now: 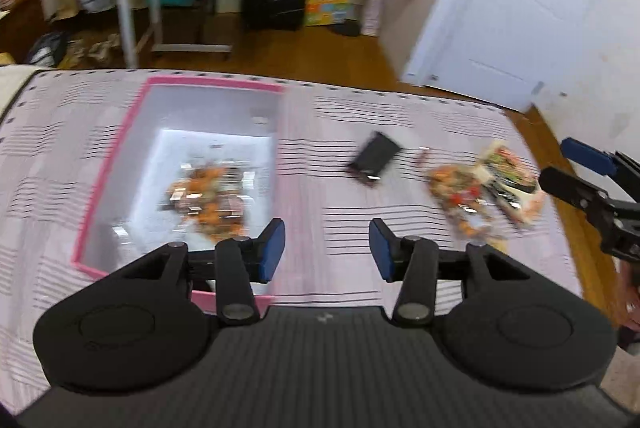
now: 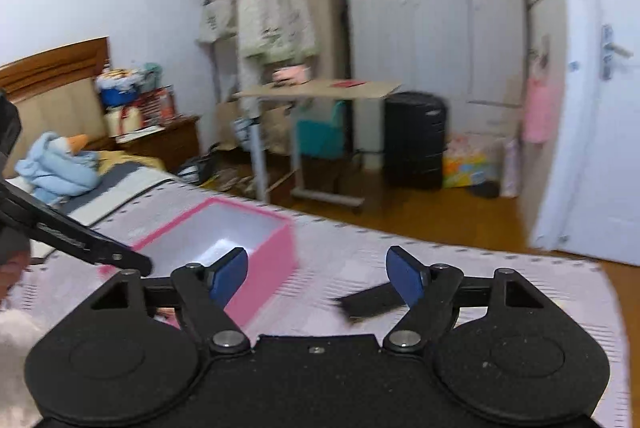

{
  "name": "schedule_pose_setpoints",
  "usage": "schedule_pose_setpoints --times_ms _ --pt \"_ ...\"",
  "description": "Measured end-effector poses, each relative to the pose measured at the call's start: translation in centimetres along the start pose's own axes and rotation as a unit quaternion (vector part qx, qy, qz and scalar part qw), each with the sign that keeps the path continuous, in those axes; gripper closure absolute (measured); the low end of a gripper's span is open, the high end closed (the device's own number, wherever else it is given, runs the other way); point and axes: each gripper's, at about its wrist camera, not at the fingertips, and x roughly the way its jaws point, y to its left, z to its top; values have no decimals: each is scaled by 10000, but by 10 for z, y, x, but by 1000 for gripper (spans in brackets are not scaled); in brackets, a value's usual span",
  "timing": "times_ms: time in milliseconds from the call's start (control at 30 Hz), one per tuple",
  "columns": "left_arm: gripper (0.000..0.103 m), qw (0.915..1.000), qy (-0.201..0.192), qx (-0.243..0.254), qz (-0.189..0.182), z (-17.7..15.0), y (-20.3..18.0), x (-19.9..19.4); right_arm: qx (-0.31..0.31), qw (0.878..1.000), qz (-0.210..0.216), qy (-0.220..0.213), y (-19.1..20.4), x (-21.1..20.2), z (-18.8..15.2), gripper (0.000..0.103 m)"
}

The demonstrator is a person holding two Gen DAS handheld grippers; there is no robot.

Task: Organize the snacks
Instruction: 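Open both tools to drop the white snacks into the pink box, then move both tools back to the black NB cracker pack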

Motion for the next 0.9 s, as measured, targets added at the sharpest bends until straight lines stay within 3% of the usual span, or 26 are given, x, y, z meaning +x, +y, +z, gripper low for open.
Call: schedule_pose_setpoints --times_ms 100,167,300,433,600,733,900 --pt "55 9996 17 251 -108 -2 -31 9 35 9993 310 -200 -27 -14 -10 14" --pt "54 9991 59 328 -247 -5 -48 19 24 9994 267 -206 -41 -17 -20 7" --pt "54 9982 259 286 -459 -11 -75 51 455 9986 -64 254 -73 -2 -40 7" --pt "55 9971 501 369 -431 -22 -100 90 962 9940 119 513 -95 9 -67 8" --pt "56 9949 751 344 -581 -36 -127 132 638 9901 -218 1227 -94 22 -95 10" --pt "56 9951 718 304 -605 -45 -134 153 603 9768 -667 1944 -100 42 -109 11" --pt "58 9926 890 122 -820 -57 -136 175 853 9631 -528 2498 -110 57 -126 13"
